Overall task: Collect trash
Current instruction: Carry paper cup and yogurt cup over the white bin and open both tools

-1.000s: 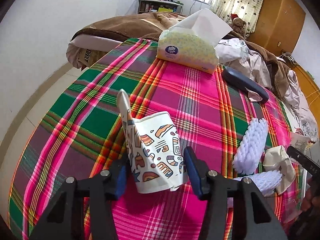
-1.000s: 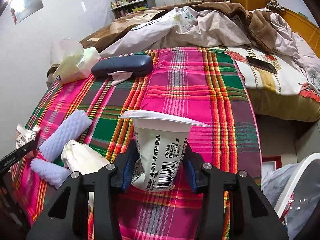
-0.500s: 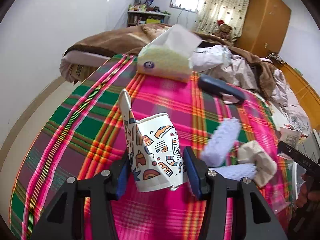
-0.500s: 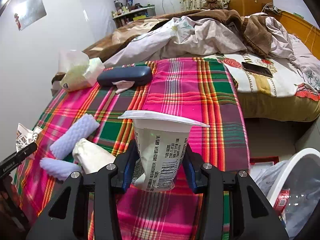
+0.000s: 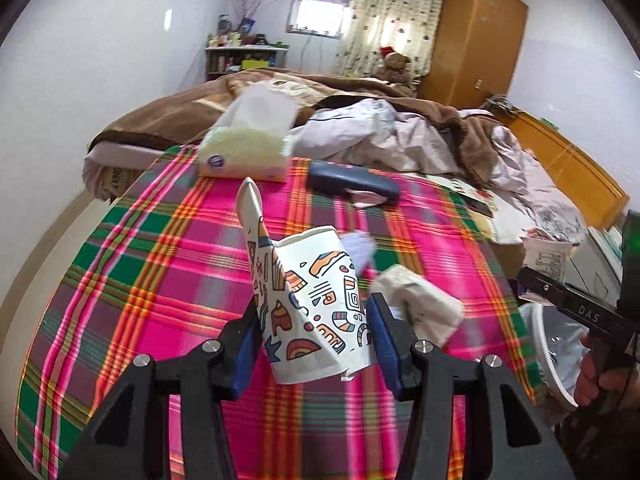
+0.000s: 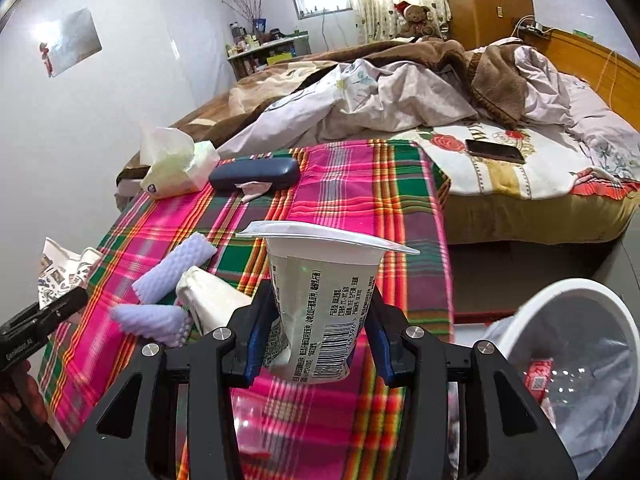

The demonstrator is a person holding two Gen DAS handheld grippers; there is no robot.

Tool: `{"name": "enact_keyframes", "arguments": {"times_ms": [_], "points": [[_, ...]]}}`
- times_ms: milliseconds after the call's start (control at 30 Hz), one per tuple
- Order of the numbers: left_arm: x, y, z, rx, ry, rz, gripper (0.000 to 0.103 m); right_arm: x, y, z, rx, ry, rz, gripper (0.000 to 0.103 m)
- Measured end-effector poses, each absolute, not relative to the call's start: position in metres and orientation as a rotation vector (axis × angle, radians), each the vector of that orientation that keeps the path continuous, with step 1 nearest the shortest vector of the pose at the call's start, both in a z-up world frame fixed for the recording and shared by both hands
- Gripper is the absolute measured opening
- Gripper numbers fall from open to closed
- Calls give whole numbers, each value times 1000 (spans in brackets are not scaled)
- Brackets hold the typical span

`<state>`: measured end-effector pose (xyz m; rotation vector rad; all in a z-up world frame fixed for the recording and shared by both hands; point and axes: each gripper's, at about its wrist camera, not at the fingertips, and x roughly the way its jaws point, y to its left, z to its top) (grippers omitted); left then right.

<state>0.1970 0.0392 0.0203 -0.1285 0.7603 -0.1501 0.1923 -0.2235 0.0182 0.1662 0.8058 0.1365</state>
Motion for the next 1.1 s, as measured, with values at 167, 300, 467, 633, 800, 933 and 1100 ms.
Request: {"name": "enact_keyframes", "arguments": {"times_ms": [167, 300, 467, 633, 800, 933, 1100], "points": [[186, 7, 28, -95, 741, -216, 53, 174, -241, 25, 181, 783, 111, 45], [180, -19, 32, -69, 734, -265, 53, 158, -256, 32, 184, 757, 86, 45], [171, -50, 38, -38, 724, -325, 53, 142, -276, 38, 198, 733, 48, 45], [163, -83, 42, 1, 714, -386, 53, 127, -298, 41, 208, 716, 1, 45], [153, -121, 44, 39, 713, -454, 53, 111, -322, 39, 229, 712, -55, 45], [147, -150, 43, 71, 716, -510, 53, 103, -339, 35, 248, 718, -102, 45], [141, -187, 42, 110, 716, -570, 53, 91, -360, 31, 262, 724, -152, 45]]}}
